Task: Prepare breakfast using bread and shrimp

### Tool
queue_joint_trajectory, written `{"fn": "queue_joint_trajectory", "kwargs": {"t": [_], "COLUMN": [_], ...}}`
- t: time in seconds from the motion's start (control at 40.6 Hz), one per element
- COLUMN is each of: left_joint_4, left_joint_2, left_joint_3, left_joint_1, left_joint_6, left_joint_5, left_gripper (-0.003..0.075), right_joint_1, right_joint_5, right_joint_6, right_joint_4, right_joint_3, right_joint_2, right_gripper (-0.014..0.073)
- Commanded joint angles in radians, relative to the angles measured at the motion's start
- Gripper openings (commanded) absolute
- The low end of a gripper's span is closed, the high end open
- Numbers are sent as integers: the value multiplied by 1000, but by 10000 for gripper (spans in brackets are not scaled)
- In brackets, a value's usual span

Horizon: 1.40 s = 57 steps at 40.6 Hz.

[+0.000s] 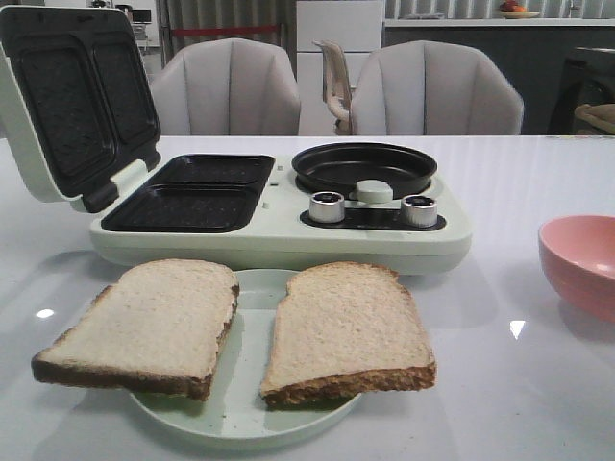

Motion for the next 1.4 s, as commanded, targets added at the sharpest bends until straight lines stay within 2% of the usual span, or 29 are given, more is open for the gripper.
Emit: {"fn": "queue_joint_trajectory", "kwargs": {"t": [0.0,0.172,0.271,0.32,0.419,0.517,0.566,0.69,0.763,0.887,1.034,1.281,1.379], "left_joint_4": [-9,-9,-9,-9,-9,-9,-9,-36,-104,-209,-150,124,322], "left_joint_2": [42,80,95,104,114,123,130,160,187,248,329,478,560], "left_joint_3": [-21,-16,-16,-16,-13,-1,10,40,45,45,65,170,190], "left_joint_1": [-4,-4,-4,-4,-4,-4,-4,-6,-31,-134,-312,-639,-751], "left_joint_6": [-10,-10,-10,-10,-10,-10,-10,15,107,293,447,434,280], "left_joint_5": [-79,-74,-65,-65,-67,-71,-76,-101,-108,-101,-99,-170,-181], "left_gripper": [101,101,112,148,298,484,531,536,524,500,476,476,476], "right_joint_1": [4,4,4,4,4,4,4,4,4,4,4,4,4], "right_joint_5": [-53,-27,-16,-15,-20,-19,-17,-17,-16,-16,-16,-16,-17], "right_joint_6": [-2,-2,-2,-2,-2,-2,-2,-2,-2,-2,-2,-2,-2], "right_joint_4": [7,7,7,7,7,7,10,10,10,10,10,10,10], "right_joint_3": [-16,-8,-8,-8,-8,-7,-4,-4,-4,-4,-4,-4,-4], "right_joint_2": [58,140,169,175,182,184,184,184,184,184,184,184,184], "right_gripper": [43,51,142,230,422,497,496,496,496,496,496,496,496]}}
